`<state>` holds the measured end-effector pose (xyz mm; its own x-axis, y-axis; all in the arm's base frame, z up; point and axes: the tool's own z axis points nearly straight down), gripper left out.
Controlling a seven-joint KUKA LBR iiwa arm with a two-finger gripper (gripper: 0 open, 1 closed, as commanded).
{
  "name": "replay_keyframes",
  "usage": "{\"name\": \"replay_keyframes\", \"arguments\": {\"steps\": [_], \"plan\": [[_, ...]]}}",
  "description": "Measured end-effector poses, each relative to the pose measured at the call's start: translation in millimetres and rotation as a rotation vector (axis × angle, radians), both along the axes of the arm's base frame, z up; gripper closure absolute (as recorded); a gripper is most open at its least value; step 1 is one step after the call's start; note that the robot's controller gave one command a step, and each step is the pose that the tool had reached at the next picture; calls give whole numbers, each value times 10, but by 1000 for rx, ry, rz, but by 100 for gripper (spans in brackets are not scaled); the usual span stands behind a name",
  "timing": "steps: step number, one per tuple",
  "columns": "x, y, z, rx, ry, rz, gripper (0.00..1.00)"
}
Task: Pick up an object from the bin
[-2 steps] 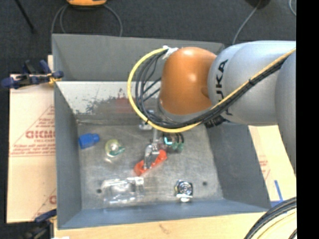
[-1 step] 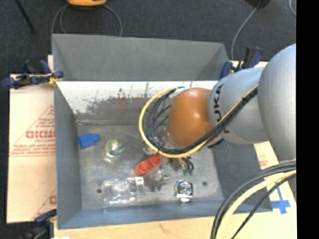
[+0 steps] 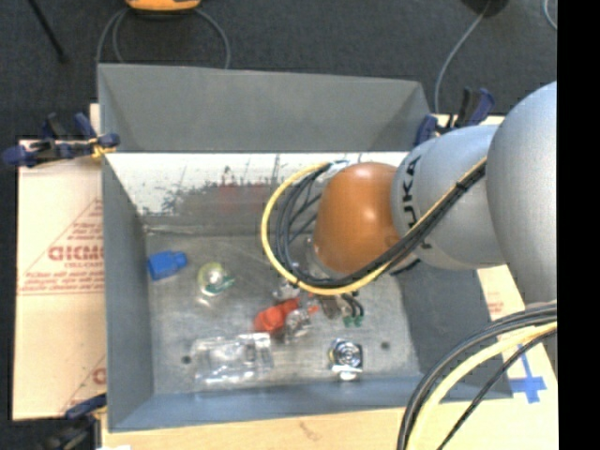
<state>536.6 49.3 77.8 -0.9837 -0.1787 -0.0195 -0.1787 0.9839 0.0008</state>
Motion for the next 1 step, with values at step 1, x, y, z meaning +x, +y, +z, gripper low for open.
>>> {"name": "replay_keyframes", "arguments": {"steps": [1], "plan": [[-73, 241, 1290, -4, 8, 18, 100]]}}
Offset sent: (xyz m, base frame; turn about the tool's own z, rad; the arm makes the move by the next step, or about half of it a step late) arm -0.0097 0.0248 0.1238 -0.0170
